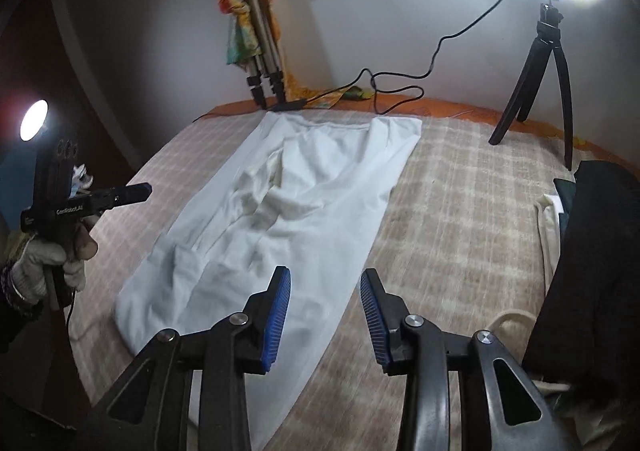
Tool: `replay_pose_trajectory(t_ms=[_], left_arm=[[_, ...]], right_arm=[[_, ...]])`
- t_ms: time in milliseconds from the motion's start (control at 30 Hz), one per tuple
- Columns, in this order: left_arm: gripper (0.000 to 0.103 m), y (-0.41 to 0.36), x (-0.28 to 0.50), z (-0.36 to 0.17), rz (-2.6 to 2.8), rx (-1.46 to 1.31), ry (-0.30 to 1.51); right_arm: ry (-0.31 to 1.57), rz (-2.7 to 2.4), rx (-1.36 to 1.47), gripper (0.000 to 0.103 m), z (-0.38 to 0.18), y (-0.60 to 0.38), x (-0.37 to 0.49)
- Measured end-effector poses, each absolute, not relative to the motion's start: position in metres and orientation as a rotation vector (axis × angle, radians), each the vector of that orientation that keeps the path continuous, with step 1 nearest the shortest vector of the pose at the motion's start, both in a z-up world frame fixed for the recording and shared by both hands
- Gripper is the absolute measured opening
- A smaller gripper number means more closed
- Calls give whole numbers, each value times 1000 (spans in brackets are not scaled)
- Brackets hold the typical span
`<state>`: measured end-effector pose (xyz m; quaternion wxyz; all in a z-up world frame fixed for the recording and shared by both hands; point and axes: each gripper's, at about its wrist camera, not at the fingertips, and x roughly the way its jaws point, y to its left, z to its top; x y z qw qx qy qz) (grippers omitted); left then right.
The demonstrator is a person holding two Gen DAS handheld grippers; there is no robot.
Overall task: Fold small clothes
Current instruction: 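Grip the collar edge with the left tool and lift it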
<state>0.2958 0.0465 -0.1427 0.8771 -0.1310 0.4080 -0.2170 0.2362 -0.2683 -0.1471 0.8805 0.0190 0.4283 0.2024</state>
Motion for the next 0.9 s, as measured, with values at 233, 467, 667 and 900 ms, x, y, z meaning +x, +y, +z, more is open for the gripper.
replay_pose_trajectory(t_ms=[233,467,667,900], left_arm=[[44,50,377,-154,-417,-289,861],[44,33,430,-173,-388,-253,890],[44,20,465,-187,-372,-206,924],[44,5,486,-191,-381,-153,915]], right_arm=[[928,340,158,39,-165,-284,335],[943,273,142,39,-180,-286,396],[959,261,99,39,-191,-280,427],[958,254,77,39,-202,-275,452]])
